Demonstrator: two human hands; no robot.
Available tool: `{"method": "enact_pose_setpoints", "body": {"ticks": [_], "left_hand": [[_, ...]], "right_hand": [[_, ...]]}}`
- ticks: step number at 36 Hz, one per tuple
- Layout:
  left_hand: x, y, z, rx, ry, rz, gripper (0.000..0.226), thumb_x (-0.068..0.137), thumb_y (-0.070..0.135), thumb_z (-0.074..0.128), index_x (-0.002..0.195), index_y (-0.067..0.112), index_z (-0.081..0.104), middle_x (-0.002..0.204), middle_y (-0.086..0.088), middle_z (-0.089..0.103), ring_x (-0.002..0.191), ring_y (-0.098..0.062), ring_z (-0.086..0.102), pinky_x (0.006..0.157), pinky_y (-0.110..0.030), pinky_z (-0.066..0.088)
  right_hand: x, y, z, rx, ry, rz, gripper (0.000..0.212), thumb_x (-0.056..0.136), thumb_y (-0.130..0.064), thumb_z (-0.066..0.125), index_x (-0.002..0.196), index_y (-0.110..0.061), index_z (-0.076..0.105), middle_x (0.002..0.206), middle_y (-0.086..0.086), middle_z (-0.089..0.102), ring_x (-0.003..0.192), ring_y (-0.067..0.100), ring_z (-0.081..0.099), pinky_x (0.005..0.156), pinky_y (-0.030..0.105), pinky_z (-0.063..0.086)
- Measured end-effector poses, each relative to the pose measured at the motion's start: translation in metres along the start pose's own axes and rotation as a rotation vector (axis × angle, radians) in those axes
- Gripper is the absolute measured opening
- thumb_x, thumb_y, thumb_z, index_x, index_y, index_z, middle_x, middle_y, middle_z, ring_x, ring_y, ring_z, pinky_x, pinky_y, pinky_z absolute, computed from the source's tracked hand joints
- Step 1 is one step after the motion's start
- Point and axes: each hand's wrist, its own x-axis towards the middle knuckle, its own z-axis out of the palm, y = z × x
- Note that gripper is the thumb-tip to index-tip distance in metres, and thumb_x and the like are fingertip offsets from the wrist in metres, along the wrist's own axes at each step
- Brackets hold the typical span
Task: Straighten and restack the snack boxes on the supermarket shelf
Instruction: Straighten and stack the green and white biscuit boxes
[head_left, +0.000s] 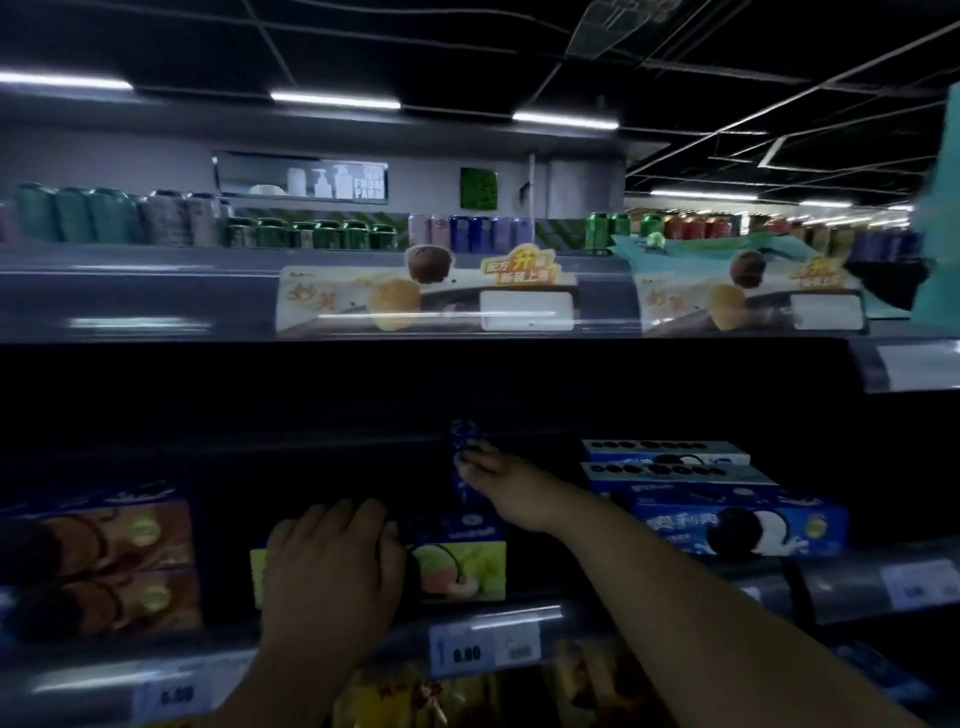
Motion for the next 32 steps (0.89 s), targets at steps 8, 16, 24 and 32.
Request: {"method": "enact_pose_setpoints", "body": {"ticks": [8,16,24,32], "left_hand": [[-0.001,-0.002,0.001,-0.018,-0.009,0.003,0.022,0.088,0.031,0.042,0.076,0.021,0.057,0.068,0.0,0.057,0.063,-0.024,0.051,0.061,-0.034,0.024],[0.0,-0.003,0.005,-0.01,0.035,0.03,0.021,0.088,0.029,0.043,0.075,0.019,0.057,0.067,-0.001,0.056,0.062,-0.025,0.051,0.062,-0.034,0.023],[-0.001,-0.004,0.007,-0.024,0.081,0.048,0.021,0.087,0.027,0.044,0.073,0.017,0.056,0.064,-0.002,0.054,0.06,-0.026,0.049,0.062,-0.033,0.02],[-0.001,-0.009,0.006,-0.183,0.056,0.058,0.025,0.09,0.031,0.045,0.087,0.017,0.066,0.081,0.0,0.064,0.071,-0.024,0.059,0.066,-0.034,0.039]], "right_hand": [[0.003,0.001,-0.006,-0.131,0.039,0.028,0.047,0.097,-0.025,0.057,0.143,-0.022,0.046,0.157,-0.003,0.029,0.14,0.018,0.033,0.104,0.018,0.027],[-0.045,0.007,-0.02,-0.22,0.374,0.129,0.045,0.07,-0.055,0.078,0.086,-0.018,0.057,0.084,-0.001,0.06,0.073,0.013,0.057,0.055,0.027,0.039],[-0.051,0.02,-0.019,-0.056,0.505,0.166,0.035,0.081,-0.043,0.07,0.104,-0.027,0.048,0.092,-0.003,0.058,0.077,0.016,0.059,0.067,0.035,0.05],[-0.088,0.012,-0.04,0.338,0.521,-0.091,0.025,0.081,-0.016,0.076,0.098,-0.02,0.06,0.099,-0.005,0.065,0.087,0.009,0.062,0.07,0.022,0.046]]}}
